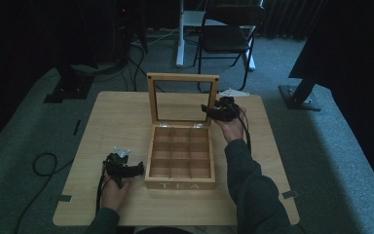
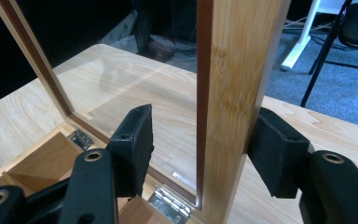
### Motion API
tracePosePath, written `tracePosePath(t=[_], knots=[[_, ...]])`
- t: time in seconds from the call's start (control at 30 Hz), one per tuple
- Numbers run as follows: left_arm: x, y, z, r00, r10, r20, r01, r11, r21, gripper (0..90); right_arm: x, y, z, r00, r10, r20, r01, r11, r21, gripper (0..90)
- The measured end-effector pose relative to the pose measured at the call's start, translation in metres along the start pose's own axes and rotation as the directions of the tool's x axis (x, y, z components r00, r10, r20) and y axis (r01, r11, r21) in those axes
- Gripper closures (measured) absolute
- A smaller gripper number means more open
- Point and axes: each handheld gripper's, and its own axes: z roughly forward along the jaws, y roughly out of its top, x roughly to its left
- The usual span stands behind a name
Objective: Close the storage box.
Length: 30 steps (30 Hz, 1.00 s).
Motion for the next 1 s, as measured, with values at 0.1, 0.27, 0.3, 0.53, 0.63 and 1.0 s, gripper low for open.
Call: tracePosePath(t=[0.1, 0.27, 0.3, 0.53, 0.63, 1.0], knots=[[0.0, 0.0, 0.0, 1.0, 0.0, 0.0, 0.0, 1.0, 0.0, 1.6, 0.003, -0.002, -0.005, 0.9999, -0.011, -0.003, 0.011, 0.9999, -0.009, 43.8], [0.0, 0.0, 0.0, 1.0, 0.0, 0.0, 0.0, 1.0, 0.0, 1.6, 0.006, -0.005, -0.011, 0.9996, -0.03, -0.004, 0.03, 0.9995, -0.014, 47.1], [0.0, 0.0, 0.0, 1.0, 0.0, 0.0, 0.0, 1.0, 0.0, 1.6, 0.007, -0.006, -0.012, 0.9993, -0.037, -0.002, 0.037, 0.9992, -0.014, 47.9], [0.0, 0.0, 0.0, 1.0, 0.0, 0.0, 0.0, 1.0, 0.0, 1.6, 0.008, -0.009, -0.019, 0.9986, -0.053, -0.005, 0.053, 0.9984, -0.019, 52.8], [0.0, 0.0, 0.0, 1.0, 0.001, 0.0, -0.001, 1.0, 0.0, 1.6, 0.01, -0.01, -0.021, 0.9982, -0.06, -0.005, 0.059, 0.9981, -0.018, 52.5], [0.0, 0.0, 0.0, 1.0, 0.0, 0.0, 0.0, 1.0, 0.0, 1.6, 0.018, -0.011, -0.035, 0.9961, -0.088, 0.001, 0.088, 0.9954, -0.038, 52.8]])
